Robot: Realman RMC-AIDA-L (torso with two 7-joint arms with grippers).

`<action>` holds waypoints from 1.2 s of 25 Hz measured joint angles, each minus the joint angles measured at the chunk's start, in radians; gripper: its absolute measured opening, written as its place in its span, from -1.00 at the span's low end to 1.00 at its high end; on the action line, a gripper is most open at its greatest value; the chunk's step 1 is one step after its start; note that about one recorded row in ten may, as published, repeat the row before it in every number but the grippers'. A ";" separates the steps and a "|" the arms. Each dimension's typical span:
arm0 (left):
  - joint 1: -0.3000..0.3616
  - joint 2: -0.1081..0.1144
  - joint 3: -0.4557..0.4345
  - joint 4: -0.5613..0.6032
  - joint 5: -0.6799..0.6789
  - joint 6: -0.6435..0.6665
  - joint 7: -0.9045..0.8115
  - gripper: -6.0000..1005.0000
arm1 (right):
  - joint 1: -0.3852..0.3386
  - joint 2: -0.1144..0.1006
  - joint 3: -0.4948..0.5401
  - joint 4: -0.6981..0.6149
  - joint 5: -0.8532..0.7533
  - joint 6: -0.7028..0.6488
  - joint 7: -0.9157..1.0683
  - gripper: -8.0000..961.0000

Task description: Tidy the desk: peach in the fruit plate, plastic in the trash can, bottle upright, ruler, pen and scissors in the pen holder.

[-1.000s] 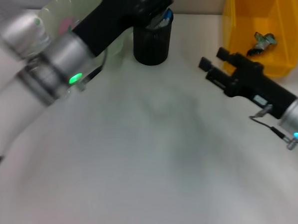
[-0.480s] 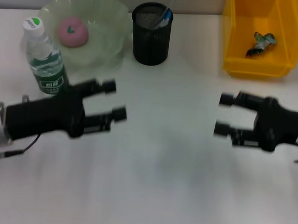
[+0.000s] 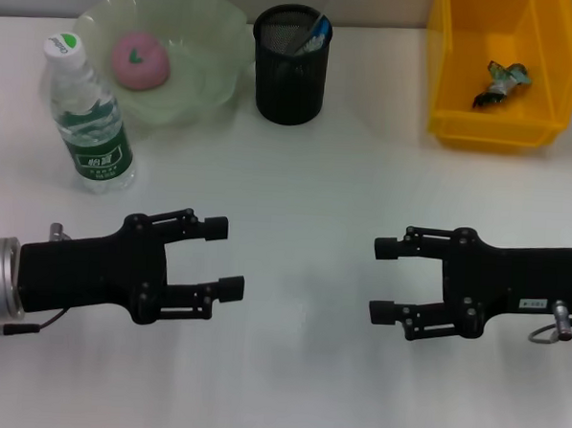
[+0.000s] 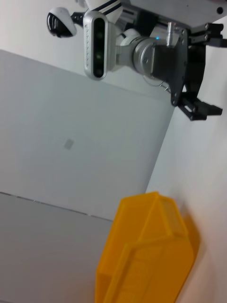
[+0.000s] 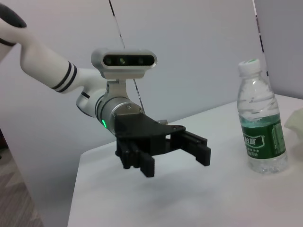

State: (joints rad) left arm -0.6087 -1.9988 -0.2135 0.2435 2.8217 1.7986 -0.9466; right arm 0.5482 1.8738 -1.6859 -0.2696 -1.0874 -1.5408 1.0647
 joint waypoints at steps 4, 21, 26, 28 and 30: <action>0.005 0.000 0.008 0.001 0.000 0.002 0.001 0.61 | 0.004 0.006 0.000 -0.002 -0.001 0.009 0.000 0.71; 0.006 0.003 0.025 0.002 0.000 0.019 0.002 0.61 | 0.002 0.008 0.000 -0.004 -0.003 0.004 0.006 0.71; 0.006 0.003 0.025 0.002 -0.001 0.022 0.002 0.61 | 0.004 0.008 -0.001 -0.003 -0.003 0.006 0.015 0.71; 0.006 0.003 0.025 0.002 -0.001 0.022 0.002 0.61 | 0.005 0.008 -0.001 -0.005 -0.003 0.005 0.018 0.71; 0.006 0.003 0.025 0.002 -0.001 0.022 0.001 0.61 | 0.005 0.008 -0.002 -0.005 -0.003 0.005 0.019 0.71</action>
State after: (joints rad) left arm -0.6027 -1.9955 -0.1886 0.2454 2.8209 1.8207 -0.9458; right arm 0.5530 1.8821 -1.6875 -0.2746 -1.0907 -1.5358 1.0838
